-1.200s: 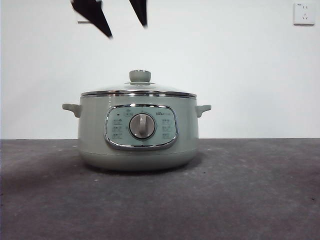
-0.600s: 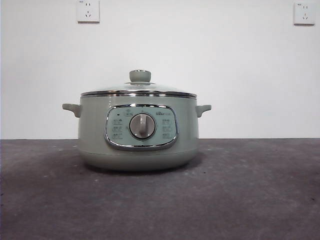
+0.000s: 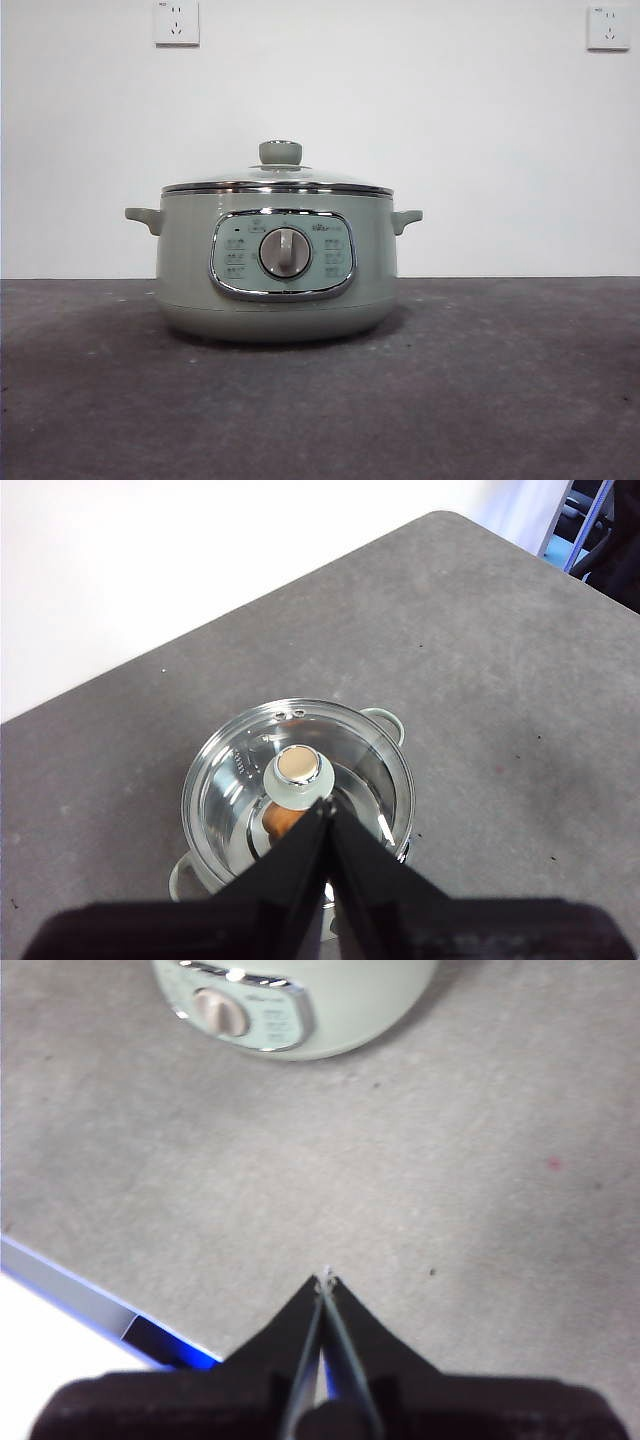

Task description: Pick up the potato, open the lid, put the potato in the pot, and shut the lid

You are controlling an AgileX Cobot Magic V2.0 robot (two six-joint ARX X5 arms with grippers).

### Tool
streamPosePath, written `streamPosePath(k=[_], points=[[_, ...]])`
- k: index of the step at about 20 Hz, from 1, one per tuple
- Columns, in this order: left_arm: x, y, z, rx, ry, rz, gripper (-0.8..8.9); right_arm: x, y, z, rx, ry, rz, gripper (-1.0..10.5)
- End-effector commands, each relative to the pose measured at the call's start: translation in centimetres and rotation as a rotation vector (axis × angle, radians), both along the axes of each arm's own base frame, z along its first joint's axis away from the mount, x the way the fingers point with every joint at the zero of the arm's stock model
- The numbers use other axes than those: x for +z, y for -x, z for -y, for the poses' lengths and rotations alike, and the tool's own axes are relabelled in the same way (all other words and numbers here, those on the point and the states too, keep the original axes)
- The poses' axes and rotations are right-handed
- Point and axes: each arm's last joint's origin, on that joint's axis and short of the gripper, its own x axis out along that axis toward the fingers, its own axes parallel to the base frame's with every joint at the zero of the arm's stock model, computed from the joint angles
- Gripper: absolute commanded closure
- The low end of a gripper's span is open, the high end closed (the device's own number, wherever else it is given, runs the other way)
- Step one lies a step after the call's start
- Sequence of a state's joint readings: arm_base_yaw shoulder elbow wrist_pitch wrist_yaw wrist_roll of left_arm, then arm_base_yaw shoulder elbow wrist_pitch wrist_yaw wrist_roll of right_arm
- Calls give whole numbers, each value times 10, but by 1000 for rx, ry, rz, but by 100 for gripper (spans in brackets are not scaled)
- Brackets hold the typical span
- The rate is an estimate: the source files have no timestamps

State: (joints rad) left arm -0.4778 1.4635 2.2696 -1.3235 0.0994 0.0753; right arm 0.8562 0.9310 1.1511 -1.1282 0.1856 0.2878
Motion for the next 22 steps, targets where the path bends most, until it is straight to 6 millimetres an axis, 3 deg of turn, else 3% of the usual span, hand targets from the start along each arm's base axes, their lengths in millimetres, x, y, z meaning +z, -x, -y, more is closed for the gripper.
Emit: streamPosePath(k=[1, 3, 5, 10, 12, 18, 22], points=[[2, 12, -7, -5, 3, 20, 815, -2, -1, -1, 0, 7, 2, 947], [-6, 20, -11, -6, -10, -5, 815, -2, -1, -1, 0, 7, 2, 948], [-29, 28, -15, -6, -45, -77, 815, -2, -1, -1, 0, 7, 2, 947], [-119, 54, -35, 31, -149, -286, 815, -2, -1, -1, 0, 7, 2, 947], [-153, 58, -45, 95, -90, -209, 815, -2, -1, -1, 0, 7, 2, 947], [-268, 66, -70, 269, 109, 281, 815, -2, -1, -1, 0, 7, 2, 947], [-339, 75, -84, 380, 109, 350, 815, -2, -1, -1, 0, 7, 2, 947]])
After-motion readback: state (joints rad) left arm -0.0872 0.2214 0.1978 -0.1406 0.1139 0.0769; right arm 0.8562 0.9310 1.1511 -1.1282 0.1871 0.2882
